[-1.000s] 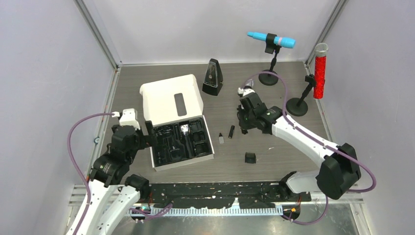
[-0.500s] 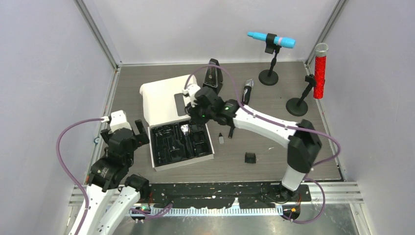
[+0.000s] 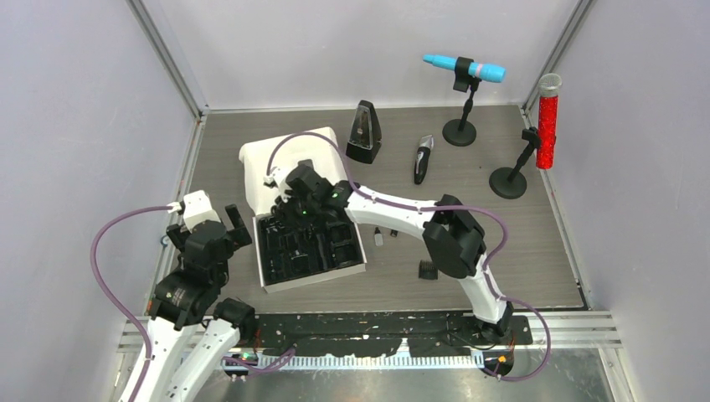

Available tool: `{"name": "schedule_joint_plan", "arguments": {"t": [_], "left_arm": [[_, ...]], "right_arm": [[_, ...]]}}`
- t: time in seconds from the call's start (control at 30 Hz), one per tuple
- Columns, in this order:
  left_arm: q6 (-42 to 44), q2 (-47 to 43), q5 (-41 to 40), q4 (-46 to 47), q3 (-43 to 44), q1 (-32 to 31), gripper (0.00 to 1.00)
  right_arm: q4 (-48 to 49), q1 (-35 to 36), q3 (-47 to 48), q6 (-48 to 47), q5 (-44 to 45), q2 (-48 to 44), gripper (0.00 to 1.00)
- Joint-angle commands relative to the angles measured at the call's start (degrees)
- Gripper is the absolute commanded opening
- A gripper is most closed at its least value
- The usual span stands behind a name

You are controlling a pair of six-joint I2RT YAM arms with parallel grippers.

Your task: Sort the hair-cutting tools

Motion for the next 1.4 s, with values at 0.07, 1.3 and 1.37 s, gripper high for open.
{"name": "schedule_joint_plan", "arguments": {"t": [0.07,1.3,1.37], "left_arm": [[-0.5,0.7,-1.2,0.9,-0.1,0.4,0.99],[-3.5,19.1,16.7,-2.7,6.4,0.4,0.97],[-5.8,22.7,17.7,-2.9,7.7,0.4,0.96]], "right_arm": [[3.2,1.3,5.5,0.4,-5.4,3.1,0.18],[4.3,-2.0,-27.3,6.3,26.2,-30.4,0.73],[5.1,-3.4,-33.0,7.5,28.1,-35.4,0.73]]}}
